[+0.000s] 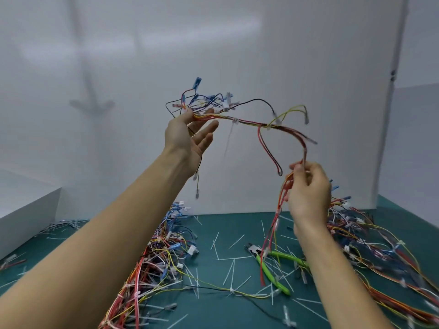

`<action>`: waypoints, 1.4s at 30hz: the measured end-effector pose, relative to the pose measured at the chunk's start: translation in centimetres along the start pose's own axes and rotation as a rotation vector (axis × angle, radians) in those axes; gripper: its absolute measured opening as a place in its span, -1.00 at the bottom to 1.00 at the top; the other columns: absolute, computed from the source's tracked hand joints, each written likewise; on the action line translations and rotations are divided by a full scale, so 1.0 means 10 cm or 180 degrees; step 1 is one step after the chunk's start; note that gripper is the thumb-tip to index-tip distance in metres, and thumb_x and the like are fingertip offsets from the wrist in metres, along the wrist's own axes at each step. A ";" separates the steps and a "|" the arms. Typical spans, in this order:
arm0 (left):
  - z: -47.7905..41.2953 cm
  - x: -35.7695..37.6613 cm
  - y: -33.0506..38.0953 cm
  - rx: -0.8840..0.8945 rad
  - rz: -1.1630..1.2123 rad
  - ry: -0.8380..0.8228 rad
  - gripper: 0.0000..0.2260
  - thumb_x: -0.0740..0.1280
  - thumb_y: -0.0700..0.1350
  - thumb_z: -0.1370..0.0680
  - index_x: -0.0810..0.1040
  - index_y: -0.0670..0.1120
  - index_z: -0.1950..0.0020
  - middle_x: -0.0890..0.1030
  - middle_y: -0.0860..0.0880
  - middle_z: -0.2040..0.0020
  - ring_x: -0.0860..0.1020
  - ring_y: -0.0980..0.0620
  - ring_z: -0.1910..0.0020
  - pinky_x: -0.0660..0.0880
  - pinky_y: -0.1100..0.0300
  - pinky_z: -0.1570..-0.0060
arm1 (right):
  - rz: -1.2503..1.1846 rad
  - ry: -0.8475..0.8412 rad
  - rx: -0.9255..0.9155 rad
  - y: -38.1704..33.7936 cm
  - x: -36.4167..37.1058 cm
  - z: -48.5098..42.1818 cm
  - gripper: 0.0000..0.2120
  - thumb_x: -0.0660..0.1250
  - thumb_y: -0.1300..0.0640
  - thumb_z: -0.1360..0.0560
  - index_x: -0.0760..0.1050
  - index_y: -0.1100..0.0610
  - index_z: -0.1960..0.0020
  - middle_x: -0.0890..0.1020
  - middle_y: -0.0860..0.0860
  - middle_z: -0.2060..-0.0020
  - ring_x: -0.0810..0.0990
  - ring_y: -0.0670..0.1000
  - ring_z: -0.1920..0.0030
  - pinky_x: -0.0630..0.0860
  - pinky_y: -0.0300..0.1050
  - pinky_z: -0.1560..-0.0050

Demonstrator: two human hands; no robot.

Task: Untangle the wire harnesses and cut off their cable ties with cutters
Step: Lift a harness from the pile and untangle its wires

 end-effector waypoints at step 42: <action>0.00 -0.27 -0.64 -0.0036 -0.0824 0.0105 -0.86 0.12 -0.15 -0.69 0.43 -0.17 -0.14 0.71 -0.07 0.00 0.72 -0.12 0.19 0.67 0.11 0.15 | 0.2318 -0.4403 -0.0782 0.61 1.09 1.63 -0.67 0.42 -0.23 -0.41 0.59 0.01 0.04 0.67 -0.04 0.07 0.59 0.06 -0.01 0.48 -0.02 0.01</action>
Point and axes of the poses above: each hand's wrist, its own z-axis away from the middle knuckle, its own x-axis out of the palm, y = z × x, the point moved 5 cm from there along -z, towards the middle knuckle
